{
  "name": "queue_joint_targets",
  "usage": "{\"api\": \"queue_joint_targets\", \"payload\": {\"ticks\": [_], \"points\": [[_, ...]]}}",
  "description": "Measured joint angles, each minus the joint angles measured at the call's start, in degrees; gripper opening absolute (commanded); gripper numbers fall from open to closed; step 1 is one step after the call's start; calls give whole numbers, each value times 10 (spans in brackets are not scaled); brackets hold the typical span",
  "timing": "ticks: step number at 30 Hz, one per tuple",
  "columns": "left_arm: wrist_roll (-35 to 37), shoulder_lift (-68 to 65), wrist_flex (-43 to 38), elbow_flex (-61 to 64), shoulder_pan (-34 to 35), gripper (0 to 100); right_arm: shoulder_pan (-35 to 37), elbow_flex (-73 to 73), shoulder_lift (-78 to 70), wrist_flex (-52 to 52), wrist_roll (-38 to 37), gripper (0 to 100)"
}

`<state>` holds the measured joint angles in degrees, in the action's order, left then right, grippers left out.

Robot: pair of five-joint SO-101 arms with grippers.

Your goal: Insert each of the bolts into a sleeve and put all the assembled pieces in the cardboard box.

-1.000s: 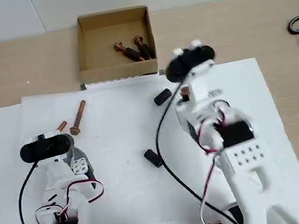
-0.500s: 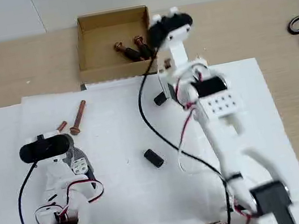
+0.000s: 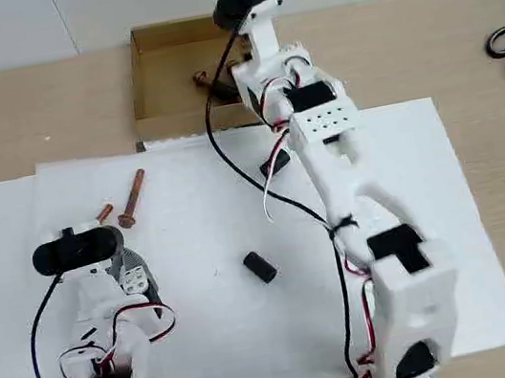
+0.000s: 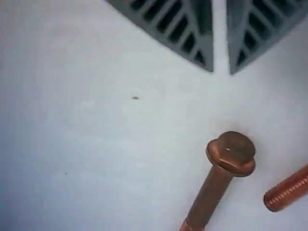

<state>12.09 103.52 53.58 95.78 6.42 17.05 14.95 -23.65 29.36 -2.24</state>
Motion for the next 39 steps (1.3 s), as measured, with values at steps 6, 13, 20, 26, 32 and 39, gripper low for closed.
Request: {"api": "queue_joint_targets", "payload": {"ticks": [6, 13, 20, 26, 32, 39], "points": [[0, 0, 0, 0, 0, 7, 18, 89, -100, -59, 0, 2], [0, 0, 0, 0, 0, 7, 14, 154, -187, -86, -4, 37], [0, 0, 0, 0, 0, 7, 18, 162, -198, 27, -71, 209], [0, 0, 0, 0, 0, 7, 19, 173, -198, 62, -76, 154], [0, 0, 0, 0, 0, 7, 18, 173, -150, 118, -76, 93], [0, 0, 0, 0, 0, 7, 19, 175, -49, 305, -76, 26]]}}
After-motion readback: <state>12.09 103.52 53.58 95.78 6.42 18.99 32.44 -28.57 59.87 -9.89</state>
